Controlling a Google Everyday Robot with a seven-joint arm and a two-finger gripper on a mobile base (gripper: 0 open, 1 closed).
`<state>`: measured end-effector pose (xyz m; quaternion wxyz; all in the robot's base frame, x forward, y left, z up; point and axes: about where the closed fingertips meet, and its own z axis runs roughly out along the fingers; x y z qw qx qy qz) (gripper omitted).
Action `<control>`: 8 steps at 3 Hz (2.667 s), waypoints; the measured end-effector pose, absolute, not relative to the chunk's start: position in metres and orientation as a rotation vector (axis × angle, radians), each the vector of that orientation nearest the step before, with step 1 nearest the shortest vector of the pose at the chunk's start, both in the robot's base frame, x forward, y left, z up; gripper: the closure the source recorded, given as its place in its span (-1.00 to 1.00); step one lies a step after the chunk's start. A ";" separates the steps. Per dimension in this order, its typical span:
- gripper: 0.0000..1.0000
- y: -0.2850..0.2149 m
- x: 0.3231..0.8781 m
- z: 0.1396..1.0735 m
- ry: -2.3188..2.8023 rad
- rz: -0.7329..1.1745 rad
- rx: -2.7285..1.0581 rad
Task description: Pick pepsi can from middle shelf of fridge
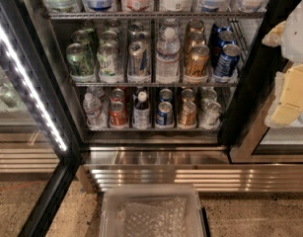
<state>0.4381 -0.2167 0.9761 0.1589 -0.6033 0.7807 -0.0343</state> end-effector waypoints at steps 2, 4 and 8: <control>-1.00 -0.216 0.439 0.974 2.224 -0.089 -1.705; -1.00 -0.208 0.438 0.906 2.183 0.228 -1.447; -1.00 -0.178 0.474 0.874 2.068 0.322 -1.148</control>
Offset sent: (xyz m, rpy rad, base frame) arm 0.0002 0.0001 -0.0099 0.0377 -0.0029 -0.0140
